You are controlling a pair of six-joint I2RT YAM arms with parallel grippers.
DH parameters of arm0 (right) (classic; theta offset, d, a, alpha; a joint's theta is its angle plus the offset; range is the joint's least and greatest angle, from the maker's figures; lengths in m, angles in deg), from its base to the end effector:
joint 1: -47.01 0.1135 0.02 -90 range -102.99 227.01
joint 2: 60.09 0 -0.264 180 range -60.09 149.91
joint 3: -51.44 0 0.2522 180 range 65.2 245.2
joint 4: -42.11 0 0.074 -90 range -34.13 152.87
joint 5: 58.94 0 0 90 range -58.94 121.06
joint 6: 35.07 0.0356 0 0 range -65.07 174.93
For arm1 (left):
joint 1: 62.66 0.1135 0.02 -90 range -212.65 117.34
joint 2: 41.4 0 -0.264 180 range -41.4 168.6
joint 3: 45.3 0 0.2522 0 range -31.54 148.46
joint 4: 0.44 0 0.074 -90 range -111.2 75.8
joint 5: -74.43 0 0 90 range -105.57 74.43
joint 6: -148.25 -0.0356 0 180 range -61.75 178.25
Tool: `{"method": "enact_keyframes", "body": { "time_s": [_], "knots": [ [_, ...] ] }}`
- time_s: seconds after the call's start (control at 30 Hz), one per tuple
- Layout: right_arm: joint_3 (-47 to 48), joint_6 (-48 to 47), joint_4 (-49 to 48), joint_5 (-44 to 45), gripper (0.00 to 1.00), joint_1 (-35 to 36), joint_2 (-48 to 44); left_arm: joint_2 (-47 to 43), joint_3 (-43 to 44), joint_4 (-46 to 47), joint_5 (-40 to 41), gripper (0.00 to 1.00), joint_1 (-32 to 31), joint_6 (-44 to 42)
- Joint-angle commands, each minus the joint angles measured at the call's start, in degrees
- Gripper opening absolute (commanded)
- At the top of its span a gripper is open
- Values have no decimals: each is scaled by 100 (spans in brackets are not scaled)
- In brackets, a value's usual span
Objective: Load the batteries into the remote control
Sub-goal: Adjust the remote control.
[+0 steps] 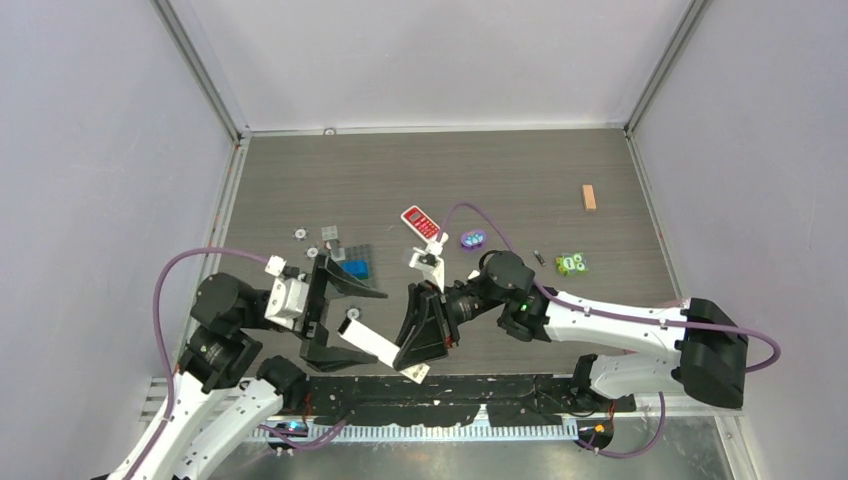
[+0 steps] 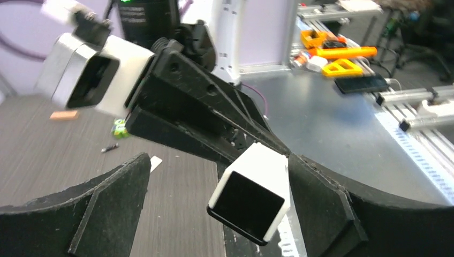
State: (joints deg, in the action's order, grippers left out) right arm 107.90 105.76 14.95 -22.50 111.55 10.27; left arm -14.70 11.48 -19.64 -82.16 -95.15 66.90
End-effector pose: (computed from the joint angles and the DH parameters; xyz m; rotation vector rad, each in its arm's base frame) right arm 0.0896 0.2549 0.3234 -1.2059 1.4696 2.1436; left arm 0.0575 -0.0753 0.3752 1.2782 1.0573 -1.3507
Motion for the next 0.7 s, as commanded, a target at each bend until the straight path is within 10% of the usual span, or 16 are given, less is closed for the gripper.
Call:
{"method": "enact_keyframes", "body": {
  "time_s": [0.0, 0.23, 0.67],
  "knots": [
    [1, -615, 107, 753, 5, 28, -391, -373, -257, 637, 1781, 100, 23, 1526],
    [310, -1698, 1400, 1940, 6, 44, -798, -1130, -1179, 1312, 3898, 99, 23, 3843],
    [678, -2304, 1839, 3693, 5, 363, -501, -1055, -1105, 742, 4364, 82, 28, 5209]
  ]
}}
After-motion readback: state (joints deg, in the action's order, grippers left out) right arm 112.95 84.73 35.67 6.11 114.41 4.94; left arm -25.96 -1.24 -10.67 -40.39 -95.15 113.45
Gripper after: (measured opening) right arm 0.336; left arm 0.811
